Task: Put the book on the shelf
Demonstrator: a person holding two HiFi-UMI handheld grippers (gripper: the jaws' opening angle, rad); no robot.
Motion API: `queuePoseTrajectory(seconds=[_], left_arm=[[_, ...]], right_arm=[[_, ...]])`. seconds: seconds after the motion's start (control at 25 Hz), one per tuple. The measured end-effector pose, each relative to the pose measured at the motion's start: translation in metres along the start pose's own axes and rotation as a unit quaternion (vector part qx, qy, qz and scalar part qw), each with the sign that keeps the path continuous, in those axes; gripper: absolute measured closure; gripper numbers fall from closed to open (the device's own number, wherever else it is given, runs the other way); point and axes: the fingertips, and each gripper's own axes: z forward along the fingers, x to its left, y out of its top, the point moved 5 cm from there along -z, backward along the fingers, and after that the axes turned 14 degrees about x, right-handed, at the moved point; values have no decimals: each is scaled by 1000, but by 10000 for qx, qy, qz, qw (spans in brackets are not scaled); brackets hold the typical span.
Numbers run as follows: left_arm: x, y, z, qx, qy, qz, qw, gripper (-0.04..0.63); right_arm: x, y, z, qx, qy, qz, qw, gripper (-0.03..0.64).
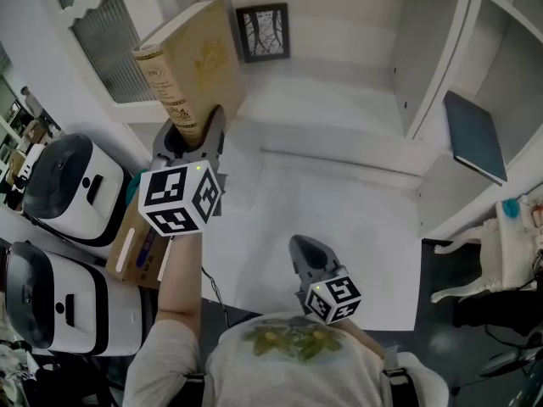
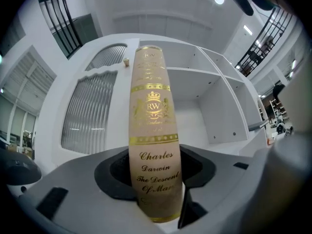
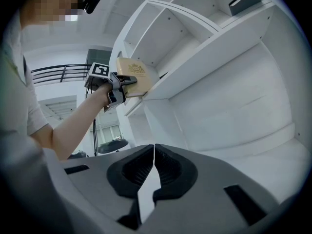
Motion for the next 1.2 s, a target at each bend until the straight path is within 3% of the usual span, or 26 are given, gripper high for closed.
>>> queuePoseTrajectory(seconds=[1.2], left_arm=[[5,7,39,154,53,-122,9998,368]], right_arm=[[-9,-4,-2,-10,-60,151,9999,586]])
